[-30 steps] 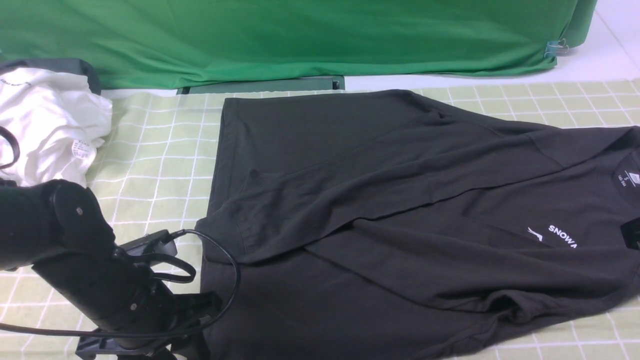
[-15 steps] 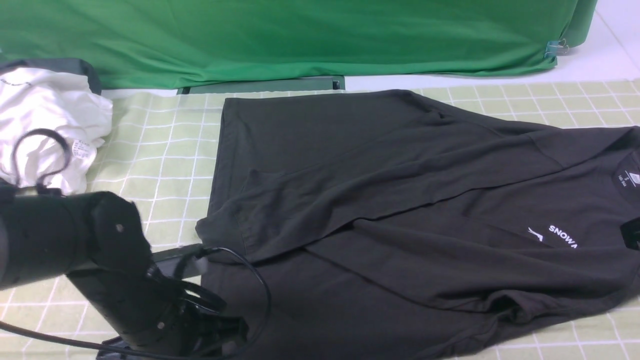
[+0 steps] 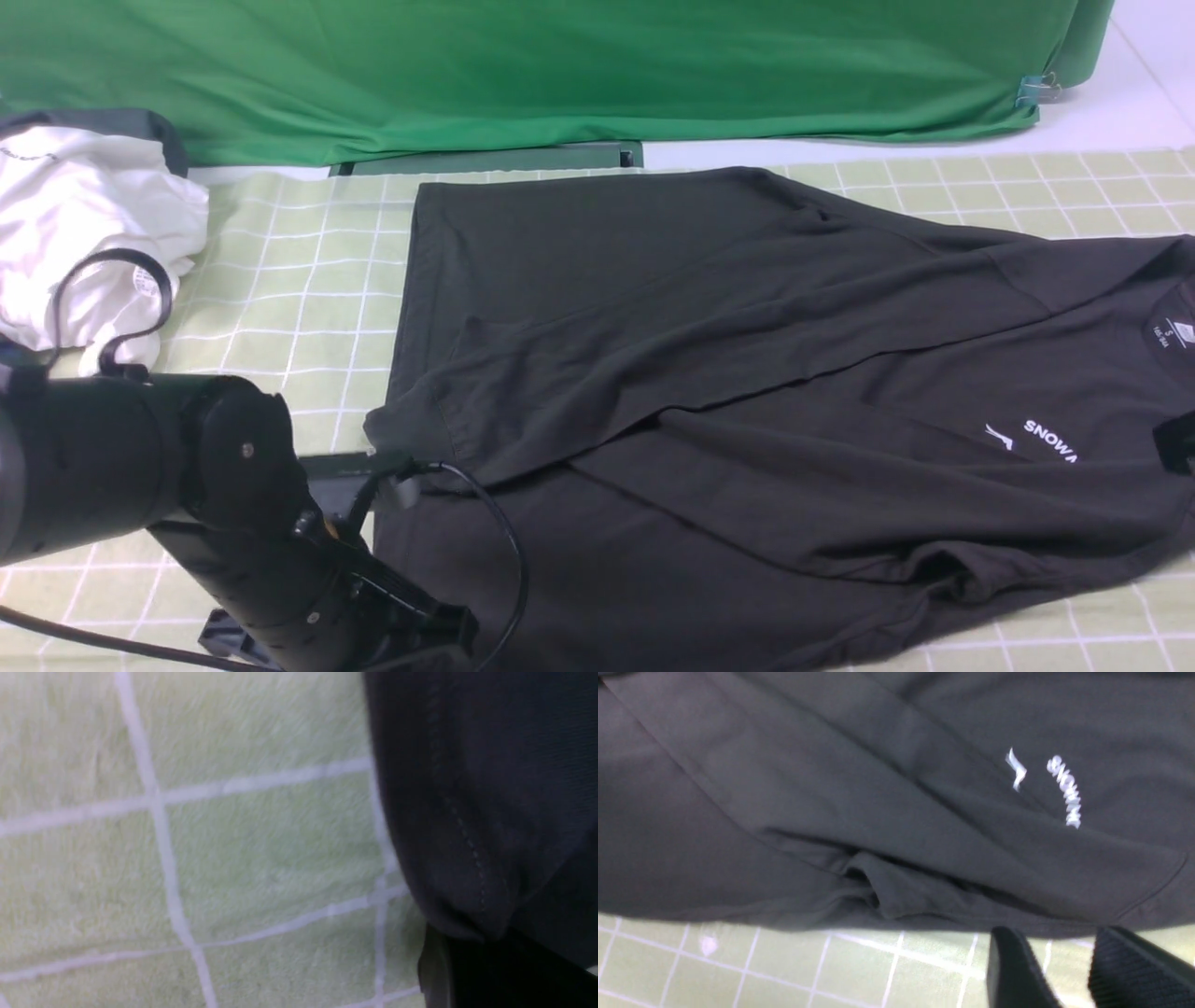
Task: Fold a long-sleeved shirt over a green coffee tablecloth.
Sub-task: 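Grasp the near edge of the shirt at its hem and shoulder corners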
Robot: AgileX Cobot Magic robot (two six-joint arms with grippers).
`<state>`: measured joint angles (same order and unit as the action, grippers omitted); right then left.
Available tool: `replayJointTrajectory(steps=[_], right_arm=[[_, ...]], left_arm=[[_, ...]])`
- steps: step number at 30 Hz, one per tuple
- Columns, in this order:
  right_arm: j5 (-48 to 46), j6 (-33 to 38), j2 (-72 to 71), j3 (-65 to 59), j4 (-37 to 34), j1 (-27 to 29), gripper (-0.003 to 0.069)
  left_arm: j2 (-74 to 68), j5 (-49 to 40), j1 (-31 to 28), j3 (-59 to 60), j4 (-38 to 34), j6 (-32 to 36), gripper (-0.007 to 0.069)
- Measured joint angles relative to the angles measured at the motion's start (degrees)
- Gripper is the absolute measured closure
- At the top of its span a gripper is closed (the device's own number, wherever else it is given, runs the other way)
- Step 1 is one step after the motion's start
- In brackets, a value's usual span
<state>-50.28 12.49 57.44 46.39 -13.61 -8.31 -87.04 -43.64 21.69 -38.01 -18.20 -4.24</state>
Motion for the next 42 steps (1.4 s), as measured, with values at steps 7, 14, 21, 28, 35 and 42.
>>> replayJointTrajectory(steps=[7, 14, 21, 28, 35, 42], right_arm=[[1.6, 1.9, 1.0, -6.6, 0.7, -10.3, 0.0305], [3.2, -4.0, 12.0, -8.3, 11.9, -24.1, 0.0285], [4.5, -11.7, 25.1, -3.7, 21.1, -27.5, 0.0284], [5.2, -12.8, 34.1, 2.2, 23.3, -27.6, 0.0284], [5.2, -16.3, 38.0, 2.7, 26.9, -27.7, 0.0284], [6.6, -17.9, 38.1, 2.7, 27.3, -27.7, 0.0461]], left_arm=[[5.6, -1.4, 0.1, 0.0, 4.7, 0.1, 0.0603], [5.6, -2.9, 0.1, 0.0, 6.8, 0.2, 0.0603], [5.6, -2.3, 0.1, 0.0, 5.7, 0.2, 0.0603], [5.6, -0.8, 0.1, 0.0, 5.5, -0.5, 0.0603], [5.6, -0.7, 0.1, 0.0, 5.5, -0.7, 0.0603], [5.6, 0.4, 0.1, 0.0, 5.2, -1.0, 0.0603]])
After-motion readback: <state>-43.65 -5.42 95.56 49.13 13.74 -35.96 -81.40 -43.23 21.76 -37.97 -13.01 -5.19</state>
